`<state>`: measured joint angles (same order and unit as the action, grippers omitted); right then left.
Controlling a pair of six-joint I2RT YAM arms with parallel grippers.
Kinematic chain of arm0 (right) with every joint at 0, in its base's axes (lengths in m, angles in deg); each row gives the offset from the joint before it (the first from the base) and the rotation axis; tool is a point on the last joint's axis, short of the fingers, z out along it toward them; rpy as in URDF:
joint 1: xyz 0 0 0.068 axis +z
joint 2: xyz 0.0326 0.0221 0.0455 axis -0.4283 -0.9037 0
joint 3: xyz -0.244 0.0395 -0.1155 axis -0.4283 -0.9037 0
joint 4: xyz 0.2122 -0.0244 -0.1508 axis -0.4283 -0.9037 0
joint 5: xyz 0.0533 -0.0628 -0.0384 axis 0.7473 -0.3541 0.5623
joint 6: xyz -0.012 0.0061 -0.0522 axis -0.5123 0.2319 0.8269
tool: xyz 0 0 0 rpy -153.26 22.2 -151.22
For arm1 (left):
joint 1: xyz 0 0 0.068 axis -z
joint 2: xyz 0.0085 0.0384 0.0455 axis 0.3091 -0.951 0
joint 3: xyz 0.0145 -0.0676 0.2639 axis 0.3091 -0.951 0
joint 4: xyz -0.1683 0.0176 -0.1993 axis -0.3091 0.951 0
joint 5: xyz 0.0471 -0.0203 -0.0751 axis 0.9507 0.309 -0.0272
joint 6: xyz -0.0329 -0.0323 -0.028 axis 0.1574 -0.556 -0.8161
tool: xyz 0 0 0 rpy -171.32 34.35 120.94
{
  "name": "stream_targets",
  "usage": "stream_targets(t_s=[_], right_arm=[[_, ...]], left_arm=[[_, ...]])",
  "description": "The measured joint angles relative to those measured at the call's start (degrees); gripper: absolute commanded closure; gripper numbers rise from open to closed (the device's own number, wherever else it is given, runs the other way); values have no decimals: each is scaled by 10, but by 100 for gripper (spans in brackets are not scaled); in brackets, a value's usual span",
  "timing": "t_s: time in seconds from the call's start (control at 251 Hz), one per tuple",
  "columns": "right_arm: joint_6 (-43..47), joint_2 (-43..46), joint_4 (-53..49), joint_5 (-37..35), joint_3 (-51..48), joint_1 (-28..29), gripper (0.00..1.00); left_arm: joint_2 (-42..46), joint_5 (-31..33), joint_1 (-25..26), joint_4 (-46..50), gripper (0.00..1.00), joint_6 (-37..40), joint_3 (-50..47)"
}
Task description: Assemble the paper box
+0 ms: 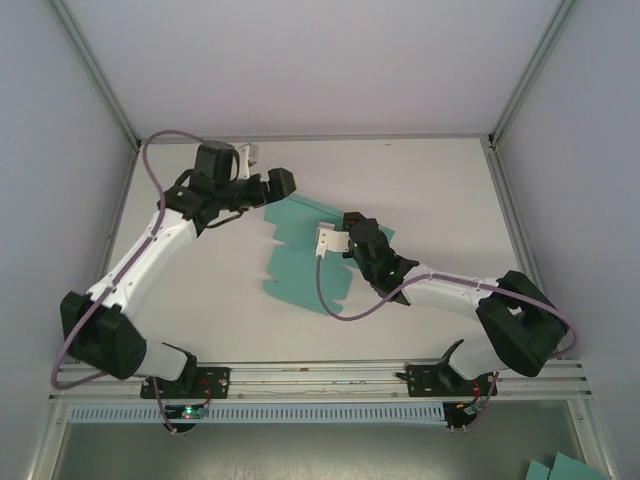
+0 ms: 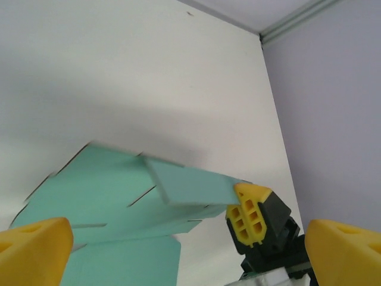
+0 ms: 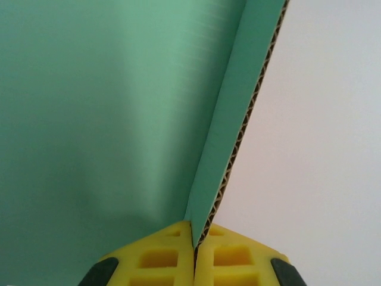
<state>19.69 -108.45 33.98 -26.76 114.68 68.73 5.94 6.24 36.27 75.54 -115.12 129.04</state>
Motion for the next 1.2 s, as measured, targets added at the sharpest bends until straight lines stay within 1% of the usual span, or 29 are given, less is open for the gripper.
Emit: stream_targets(t_s=[0.096, 0.184, 0.283, 0.355, 0.471, 0.615, 0.71, 0.794, 0.874, 0.946, 1.089, 1.197], right_arm=[[12, -2, 3, 2, 4, 0, 100], [16, -5, 3, 2, 7, 0, 100], [15, -6, -2, 3, 8, 4, 100], [15, -6, -6, 4, 9, 7, 100], [13, -7, -10, 4, 12, 7, 100], [8, -7, -10, 4, 11, 7, 100], [5, -7, -10, 3, 12, 7, 100], [1, -8, -10, 0, 12, 7, 100], [-6, -10, -9, -3, 14, 7, 100], [-11, -10, -9, -3, 15, 7, 100], [-30, -11, -9, -3, 15, 6, 100], [-47, -11, -9, -2, 15, 7, 100]], left_arm=[[-36, -33, 0, -2, 0, 8, 21], [-55, -61, 0, -10, 2, 12, 23], [-67, -78, 1, -11, 4, 17, 24], [-74, -78, 1, -2, 5, 28, 37], [-79, -51, 1, 22, 5, 51, 81], [-79, -50, 5, 24, 11, 65, 109], [-86, -60, 18, 24, 19, 71, 108], [-97, -65, 33, 30, 19, 77, 108], [-104, -62, 42, 37, 21, 78, 100], [-104, -57, 43, 43, 24, 79, 85], [-104, -49, 47, 45, 25, 79, 57], [-105, -56, 51, 43, 28, 74, 32]])
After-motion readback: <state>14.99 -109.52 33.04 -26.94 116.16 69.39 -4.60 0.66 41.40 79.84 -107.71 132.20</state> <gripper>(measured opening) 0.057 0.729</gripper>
